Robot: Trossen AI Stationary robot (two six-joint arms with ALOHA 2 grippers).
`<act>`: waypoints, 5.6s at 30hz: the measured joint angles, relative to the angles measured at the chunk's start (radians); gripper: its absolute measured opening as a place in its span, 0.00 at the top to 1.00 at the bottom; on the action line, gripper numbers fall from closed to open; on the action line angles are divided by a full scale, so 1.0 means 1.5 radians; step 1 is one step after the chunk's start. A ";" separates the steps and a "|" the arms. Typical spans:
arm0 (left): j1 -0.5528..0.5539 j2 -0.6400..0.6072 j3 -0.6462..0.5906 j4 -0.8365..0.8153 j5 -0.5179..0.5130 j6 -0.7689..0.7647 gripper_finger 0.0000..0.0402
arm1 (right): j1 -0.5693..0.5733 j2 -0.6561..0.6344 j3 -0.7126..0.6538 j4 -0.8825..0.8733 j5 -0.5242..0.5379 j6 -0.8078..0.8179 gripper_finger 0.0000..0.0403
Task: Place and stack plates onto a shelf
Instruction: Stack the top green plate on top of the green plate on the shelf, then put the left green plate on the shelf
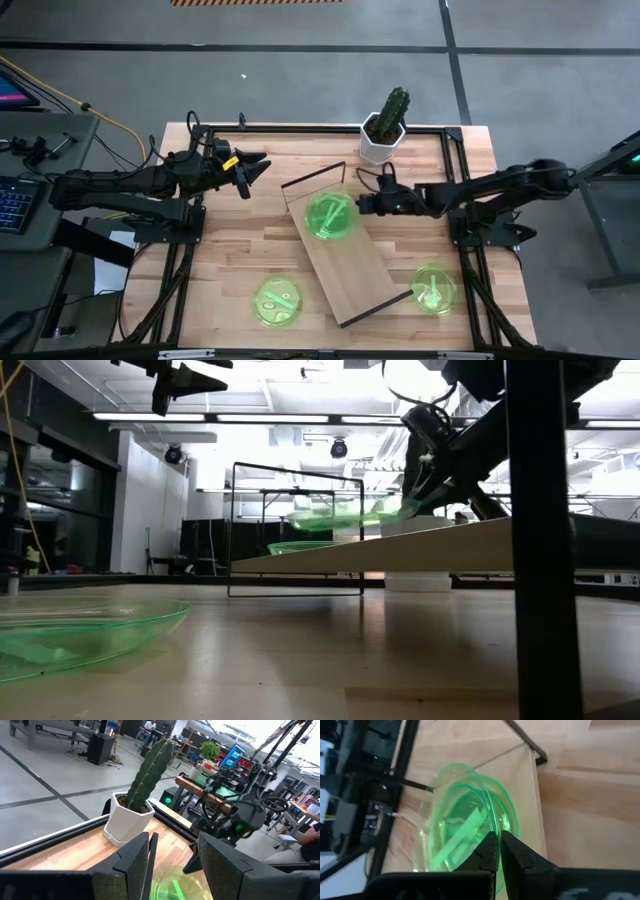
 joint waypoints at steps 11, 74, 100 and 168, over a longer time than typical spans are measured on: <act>0.000 0.000 0.000 0.000 0.000 0.007 0.60 | 0.011 0.114 0.088 -0.031 0.021 -0.019 1.00; -0.423 0.425 0.151 -0.214 0.180 0.065 0.67 | -0.006 -0.265 0.103 -0.232 -0.162 -0.235 0.41; -0.380 0.543 -0.011 -0.069 0.176 0.126 0.67 | -0.006 -0.265 0.102 -0.238 -0.088 -0.242 0.41; -0.236 0.737 0.402 -0.065 0.058 -0.163 1.00 | -0.007 -0.265 0.101 -0.268 -0.075 -0.272 0.41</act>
